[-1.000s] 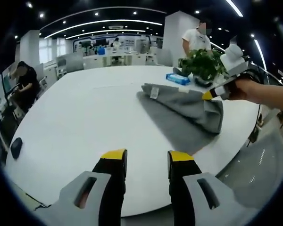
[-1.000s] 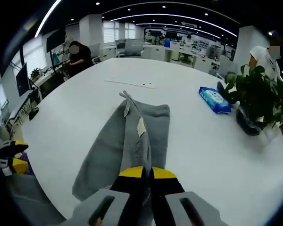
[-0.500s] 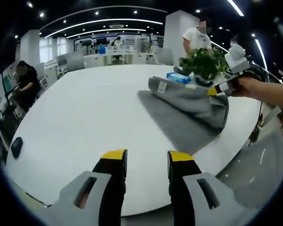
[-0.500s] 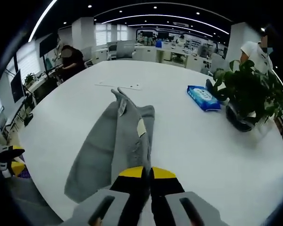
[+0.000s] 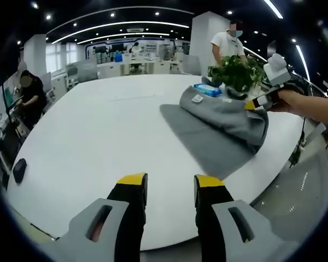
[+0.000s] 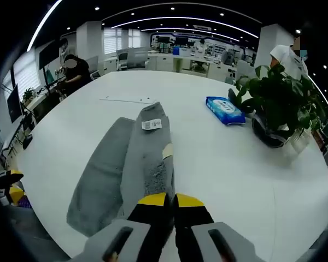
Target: Open the folded towel by lifting each exposed corner and separating the folded layers until the towel lies flat within the target outline without major curled edges
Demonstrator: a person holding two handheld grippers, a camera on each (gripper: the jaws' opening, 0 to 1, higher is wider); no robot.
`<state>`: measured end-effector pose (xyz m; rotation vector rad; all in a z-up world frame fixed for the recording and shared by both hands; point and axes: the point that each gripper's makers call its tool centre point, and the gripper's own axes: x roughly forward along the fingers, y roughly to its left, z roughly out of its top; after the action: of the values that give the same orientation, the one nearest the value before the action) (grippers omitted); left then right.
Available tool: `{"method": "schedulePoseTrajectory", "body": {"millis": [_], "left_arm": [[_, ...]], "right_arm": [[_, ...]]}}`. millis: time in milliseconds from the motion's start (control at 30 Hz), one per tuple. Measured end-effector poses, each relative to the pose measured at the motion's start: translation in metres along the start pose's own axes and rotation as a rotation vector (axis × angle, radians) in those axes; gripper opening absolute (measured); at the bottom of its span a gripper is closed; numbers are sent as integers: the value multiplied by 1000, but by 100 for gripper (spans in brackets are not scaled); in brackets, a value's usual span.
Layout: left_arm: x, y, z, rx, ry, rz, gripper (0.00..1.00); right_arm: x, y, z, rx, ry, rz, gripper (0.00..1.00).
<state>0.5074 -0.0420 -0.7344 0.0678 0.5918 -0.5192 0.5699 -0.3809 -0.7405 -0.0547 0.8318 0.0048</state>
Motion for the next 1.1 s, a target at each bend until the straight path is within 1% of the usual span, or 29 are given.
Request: {"method": "schedulePoseTrajectory", "body": {"millis": [200, 533, 700, 933, 1100], "left_arm": [[0, 0, -1, 2, 4, 2, 33], [1, 2, -2, -1, 14, 9, 33], [1, 2, -4, 6, 23, 10, 33], [2, 2, -6, 8, 36, 13, 33], [2, 3, -7, 5, 42, 20, 33]], "right_arm": [[0, -14, -8, 41, 7, -14, 1], [2, -31, -14, 49, 24, -38, 1], [2, -41, -19, 71, 29, -52, 1], [7, -59, -34, 89, 58, -73, 1], [6, -70, -40, 114, 71, -89, 1]]}}
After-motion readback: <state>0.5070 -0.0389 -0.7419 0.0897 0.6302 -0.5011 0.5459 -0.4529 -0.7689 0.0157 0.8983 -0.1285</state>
